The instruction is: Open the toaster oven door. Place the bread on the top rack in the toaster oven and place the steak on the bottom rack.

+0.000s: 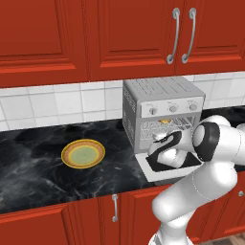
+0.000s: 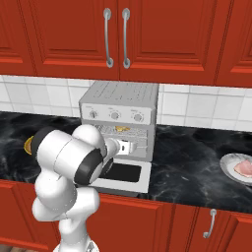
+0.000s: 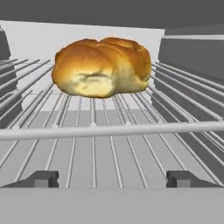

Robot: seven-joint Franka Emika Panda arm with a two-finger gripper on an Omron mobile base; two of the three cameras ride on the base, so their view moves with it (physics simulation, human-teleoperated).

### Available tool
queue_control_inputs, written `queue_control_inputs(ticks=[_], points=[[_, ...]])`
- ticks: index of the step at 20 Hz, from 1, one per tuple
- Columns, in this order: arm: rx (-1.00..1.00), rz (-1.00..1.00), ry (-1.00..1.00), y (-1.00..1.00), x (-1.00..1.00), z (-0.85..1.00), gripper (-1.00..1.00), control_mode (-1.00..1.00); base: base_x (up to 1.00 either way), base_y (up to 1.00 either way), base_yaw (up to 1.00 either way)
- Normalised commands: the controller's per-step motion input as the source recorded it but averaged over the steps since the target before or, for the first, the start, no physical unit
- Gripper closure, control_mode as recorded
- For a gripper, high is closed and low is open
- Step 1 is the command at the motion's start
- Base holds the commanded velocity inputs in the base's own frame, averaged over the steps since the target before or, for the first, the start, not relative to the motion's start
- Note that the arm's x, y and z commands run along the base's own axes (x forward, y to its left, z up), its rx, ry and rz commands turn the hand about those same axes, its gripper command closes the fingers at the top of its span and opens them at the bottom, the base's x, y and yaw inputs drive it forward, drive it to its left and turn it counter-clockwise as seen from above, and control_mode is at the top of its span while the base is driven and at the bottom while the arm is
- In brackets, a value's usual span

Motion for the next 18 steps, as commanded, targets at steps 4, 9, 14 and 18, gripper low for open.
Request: queue_control_inputs(ticks=[4, 9, 14, 18], points=[[-0.06, 0.00, 0.23, -0.39, -0.69, -0.13, -1.00, -1.00, 0.00, 0.00, 0.00], [-0.27, 0.00, 0.41, -0.58, -0.71, 0.00, -1.00, -1.00, 0.00, 0.00, 0.00], [-0.44, 0.00, 0.55, -0.44, -0.59, -0.06, -1.00, -1.00, 0.00, 0.00, 0.00], [-0.42, 0.00, 0.52, -0.48, -0.74, -0.36, -1.00, -1.00, 0.00, 0.00, 0.00]])
